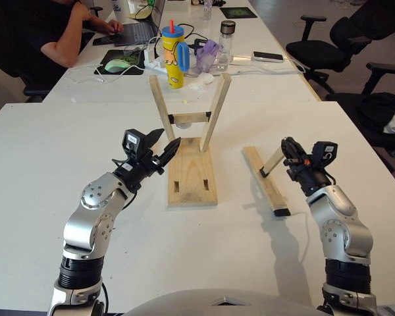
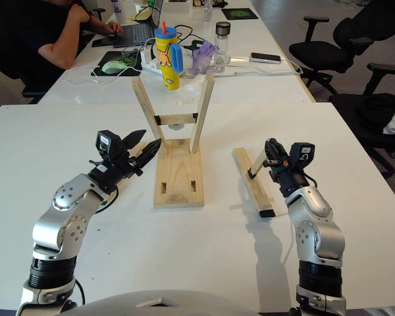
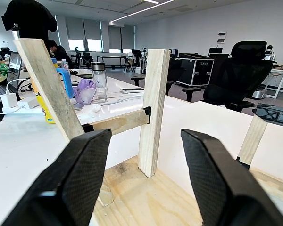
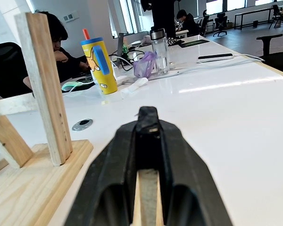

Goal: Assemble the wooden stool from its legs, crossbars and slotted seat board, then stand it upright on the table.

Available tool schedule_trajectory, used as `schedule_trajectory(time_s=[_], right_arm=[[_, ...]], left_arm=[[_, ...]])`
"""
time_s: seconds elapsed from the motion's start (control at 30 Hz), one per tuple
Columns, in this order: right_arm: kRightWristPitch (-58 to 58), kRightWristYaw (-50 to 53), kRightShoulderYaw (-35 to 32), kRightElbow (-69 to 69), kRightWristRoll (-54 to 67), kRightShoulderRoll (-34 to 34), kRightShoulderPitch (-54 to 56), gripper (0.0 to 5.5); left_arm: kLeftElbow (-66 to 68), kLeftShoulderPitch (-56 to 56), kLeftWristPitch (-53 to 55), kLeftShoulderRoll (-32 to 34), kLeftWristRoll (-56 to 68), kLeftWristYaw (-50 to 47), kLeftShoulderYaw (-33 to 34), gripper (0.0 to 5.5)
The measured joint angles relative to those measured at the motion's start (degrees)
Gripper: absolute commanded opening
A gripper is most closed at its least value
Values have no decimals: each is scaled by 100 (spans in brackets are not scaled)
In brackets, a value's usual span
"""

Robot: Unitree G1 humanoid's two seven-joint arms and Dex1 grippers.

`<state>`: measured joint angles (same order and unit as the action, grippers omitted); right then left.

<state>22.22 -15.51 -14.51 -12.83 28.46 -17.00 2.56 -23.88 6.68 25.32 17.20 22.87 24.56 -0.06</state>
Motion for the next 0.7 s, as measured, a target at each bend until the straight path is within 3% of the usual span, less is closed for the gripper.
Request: schedule_trajectory(time_s=[0.7], right_arm=[[-1538, -141, 531, 425, -953, 200, -443, 41]], left_arm=[[90, 107, -21, 1, 2, -21, 11, 272]])
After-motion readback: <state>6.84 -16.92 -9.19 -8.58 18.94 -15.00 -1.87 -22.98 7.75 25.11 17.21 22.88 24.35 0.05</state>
